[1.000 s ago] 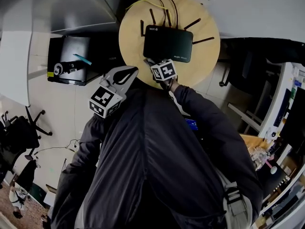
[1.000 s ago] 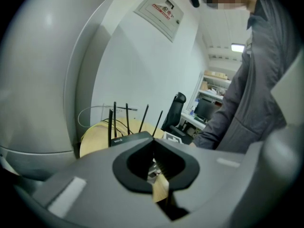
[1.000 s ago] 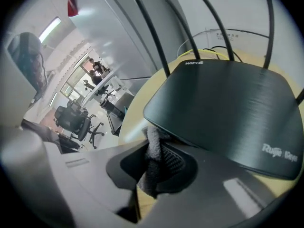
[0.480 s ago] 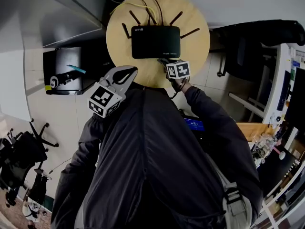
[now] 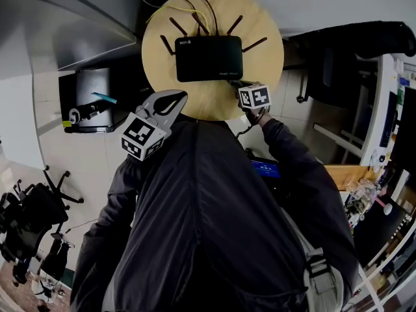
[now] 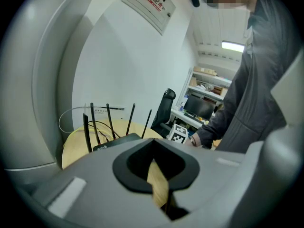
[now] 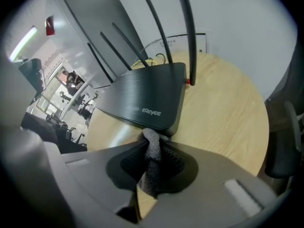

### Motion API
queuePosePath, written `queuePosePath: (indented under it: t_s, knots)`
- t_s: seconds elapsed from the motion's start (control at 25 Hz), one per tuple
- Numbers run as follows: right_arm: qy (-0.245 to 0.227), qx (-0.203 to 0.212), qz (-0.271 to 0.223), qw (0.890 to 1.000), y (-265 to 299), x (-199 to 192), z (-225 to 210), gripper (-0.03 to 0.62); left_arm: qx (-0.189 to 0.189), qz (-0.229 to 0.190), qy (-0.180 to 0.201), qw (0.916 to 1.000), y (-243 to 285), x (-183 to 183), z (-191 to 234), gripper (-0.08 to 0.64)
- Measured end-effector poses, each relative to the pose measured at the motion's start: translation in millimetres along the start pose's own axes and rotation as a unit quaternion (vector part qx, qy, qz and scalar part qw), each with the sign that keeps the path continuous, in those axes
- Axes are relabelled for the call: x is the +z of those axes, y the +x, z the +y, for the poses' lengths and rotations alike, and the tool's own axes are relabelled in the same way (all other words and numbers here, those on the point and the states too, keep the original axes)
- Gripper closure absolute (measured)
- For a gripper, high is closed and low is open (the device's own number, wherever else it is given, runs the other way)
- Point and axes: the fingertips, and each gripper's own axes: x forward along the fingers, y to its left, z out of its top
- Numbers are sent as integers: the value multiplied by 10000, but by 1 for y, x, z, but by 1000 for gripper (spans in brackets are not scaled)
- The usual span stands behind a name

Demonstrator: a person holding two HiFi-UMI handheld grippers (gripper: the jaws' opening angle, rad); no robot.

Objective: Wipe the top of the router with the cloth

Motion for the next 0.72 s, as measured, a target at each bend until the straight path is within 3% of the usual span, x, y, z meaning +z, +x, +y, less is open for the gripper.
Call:
queuePosePath:
  t_s: [0.2, 0.4, 0.72]
  knots:
    - [-1153, 482, -336, 9916, -29, 18, 51, 560, 5, -71, -47, 10000, 2, 3, 3, 569]
    - [-2437, 753, -900, 9627, -84, 43, 113, 558, -2, -131, -73, 9999, 2, 2, 6, 569]
    - [-2916, 1076, -1689, 9353, -145, 91, 170, 560, -69, -124, -66, 9999, 3, -1, 5, 568]
